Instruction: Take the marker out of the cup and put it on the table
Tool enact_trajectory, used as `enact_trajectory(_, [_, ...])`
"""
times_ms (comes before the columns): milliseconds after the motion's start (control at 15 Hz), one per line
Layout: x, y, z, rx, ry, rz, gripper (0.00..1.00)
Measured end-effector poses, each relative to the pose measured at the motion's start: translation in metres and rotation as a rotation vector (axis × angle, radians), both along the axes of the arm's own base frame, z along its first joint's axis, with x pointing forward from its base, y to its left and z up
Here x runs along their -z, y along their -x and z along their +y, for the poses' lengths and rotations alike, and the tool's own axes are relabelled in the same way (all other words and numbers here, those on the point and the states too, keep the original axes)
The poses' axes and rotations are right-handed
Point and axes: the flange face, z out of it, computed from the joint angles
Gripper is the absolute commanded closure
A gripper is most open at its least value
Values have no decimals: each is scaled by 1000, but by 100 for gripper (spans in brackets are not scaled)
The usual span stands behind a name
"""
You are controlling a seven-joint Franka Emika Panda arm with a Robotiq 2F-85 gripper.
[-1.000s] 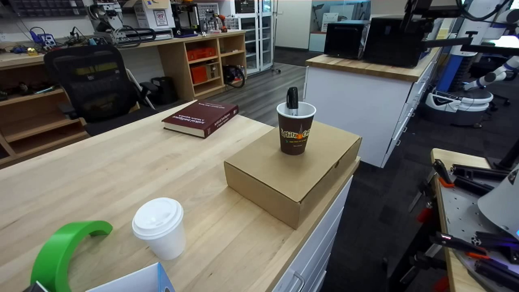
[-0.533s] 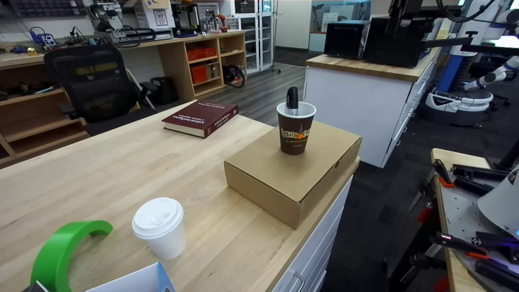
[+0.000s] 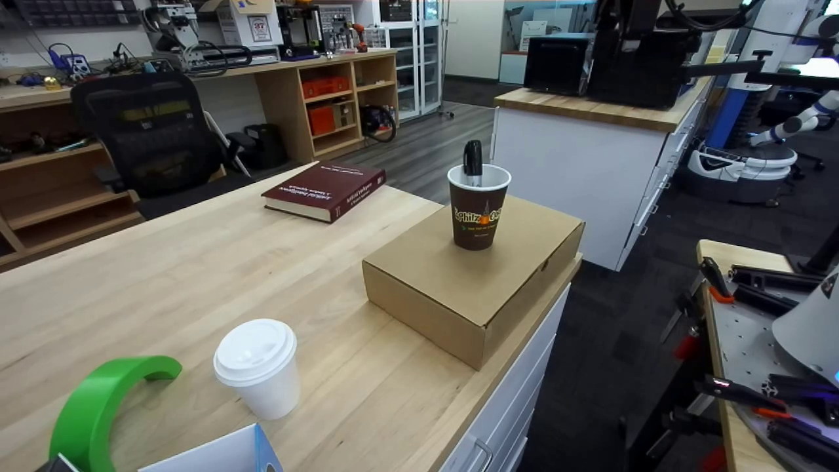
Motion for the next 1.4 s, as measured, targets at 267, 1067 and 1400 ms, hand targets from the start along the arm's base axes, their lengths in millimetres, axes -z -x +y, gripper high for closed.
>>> enact_trajectory(267, [-3, -19, 14, -80, 12, -9, 0])
enact_trajectory(1067, [10, -69, 70, -317, -1, -24, 0])
enact_trajectory(1400, [25, -89, 90, -392, -11, -18, 0])
